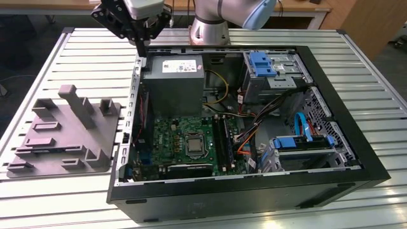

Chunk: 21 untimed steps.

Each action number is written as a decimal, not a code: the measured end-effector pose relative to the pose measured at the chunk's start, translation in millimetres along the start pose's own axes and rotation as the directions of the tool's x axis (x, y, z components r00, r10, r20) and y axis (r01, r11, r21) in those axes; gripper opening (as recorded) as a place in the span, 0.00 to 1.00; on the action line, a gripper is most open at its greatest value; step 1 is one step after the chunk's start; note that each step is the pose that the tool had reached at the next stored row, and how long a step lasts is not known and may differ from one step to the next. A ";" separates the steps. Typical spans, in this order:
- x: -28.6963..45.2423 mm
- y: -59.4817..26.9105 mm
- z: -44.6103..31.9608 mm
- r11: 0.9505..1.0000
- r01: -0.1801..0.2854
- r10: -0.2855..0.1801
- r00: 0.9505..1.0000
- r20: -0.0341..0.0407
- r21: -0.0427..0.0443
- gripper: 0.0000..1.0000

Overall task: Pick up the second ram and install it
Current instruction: 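Reach for the second ram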

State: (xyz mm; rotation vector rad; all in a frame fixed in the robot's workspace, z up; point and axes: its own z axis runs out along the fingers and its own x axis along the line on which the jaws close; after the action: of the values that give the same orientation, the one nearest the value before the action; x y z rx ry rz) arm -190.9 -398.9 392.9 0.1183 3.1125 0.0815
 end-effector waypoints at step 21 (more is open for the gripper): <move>45.2 -3.4 -1.1 1.000 0.000 0.000 1.000 0.000 0.000 0.10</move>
State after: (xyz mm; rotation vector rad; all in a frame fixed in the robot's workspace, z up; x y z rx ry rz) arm -236.2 -398.9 392.7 0.1181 3.1125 0.0818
